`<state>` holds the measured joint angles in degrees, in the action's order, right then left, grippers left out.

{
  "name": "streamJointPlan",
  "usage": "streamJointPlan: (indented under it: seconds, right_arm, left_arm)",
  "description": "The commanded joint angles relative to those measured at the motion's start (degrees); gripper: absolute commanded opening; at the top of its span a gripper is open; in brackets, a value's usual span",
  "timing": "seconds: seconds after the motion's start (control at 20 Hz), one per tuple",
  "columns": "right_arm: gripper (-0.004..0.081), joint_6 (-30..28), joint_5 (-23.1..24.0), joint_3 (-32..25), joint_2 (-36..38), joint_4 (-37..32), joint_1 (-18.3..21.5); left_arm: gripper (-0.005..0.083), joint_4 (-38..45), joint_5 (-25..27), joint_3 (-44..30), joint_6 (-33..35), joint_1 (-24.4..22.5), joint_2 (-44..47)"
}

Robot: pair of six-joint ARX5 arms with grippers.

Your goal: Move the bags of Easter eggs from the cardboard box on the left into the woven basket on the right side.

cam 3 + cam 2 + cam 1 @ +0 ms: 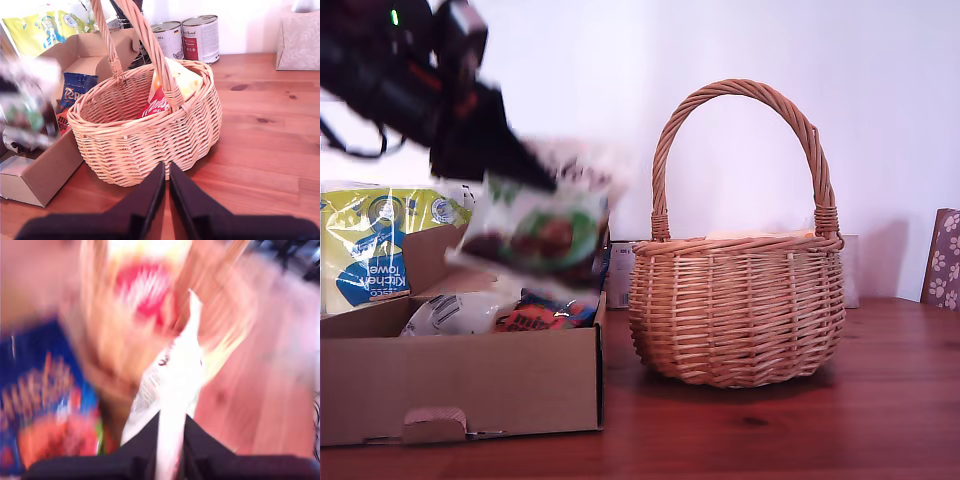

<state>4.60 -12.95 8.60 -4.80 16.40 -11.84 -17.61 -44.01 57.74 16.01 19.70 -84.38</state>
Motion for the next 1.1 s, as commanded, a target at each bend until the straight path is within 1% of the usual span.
streamJointPlan:
  seconds: [0.0,0.1,0.2,0.35,0.5,0.7,0.85,0.95,1.05]
  right_arm:
    - [-0.0012,0.09,0.00,0.15,-0.28,-0.20,-0.31]
    - [-0.0012,0.09,0.00,0.15,-0.28,-0.20,-0.31]
    - [-0.0012,0.09,0.00,0.15,-0.28,-0.20,-0.31]
    - [-0.0012,0.11,0.00,0.15,-0.28,-0.20,-0.31]
    - [-0.0012,0.11,-0.02,0.15,-0.28,-0.22,-0.31]
    - [-0.0012,0.11,-0.02,0.15,-0.28,-0.22,-0.31]
    - [-0.0012,0.13,-0.02,0.15,-0.28,-0.22,-0.31]
    - [-0.0012,0.13,-0.04,0.15,-0.28,-0.22,-0.31]
    - [-0.0012,0.13,-0.04,0.15,-0.28,-0.24,-0.31]
  left_arm:
    - [-0.0019,2.71,-1.18,0.81,-0.26,1.44,0.90]
    - [-0.0019,8.44,-1.18,0.87,-3.43,3.06,0.72]
    - [-0.0019,14.58,-0.48,0.87,-4.74,5.35,-0.07]
    - [-0.0019,24.65,3.52,0.90,-6.21,9.16,-0.92]
    - [-0.0019,32.48,7.10,0.90,-7.04,12.00,-2.82]
    - [-0.0019,39.95,8.59,0.90,-7.02,14.56,-9.18]
    - [-0.0019,45.20,9.01,0.90,-7.04,15.65,-14.21]
    - [-0.0019,47.36,9.20,0.90,-7.13,16.15,-16.87]
    - [-0.0019,47.41,9.20,0.90,-10.01,16.37,-18.78]
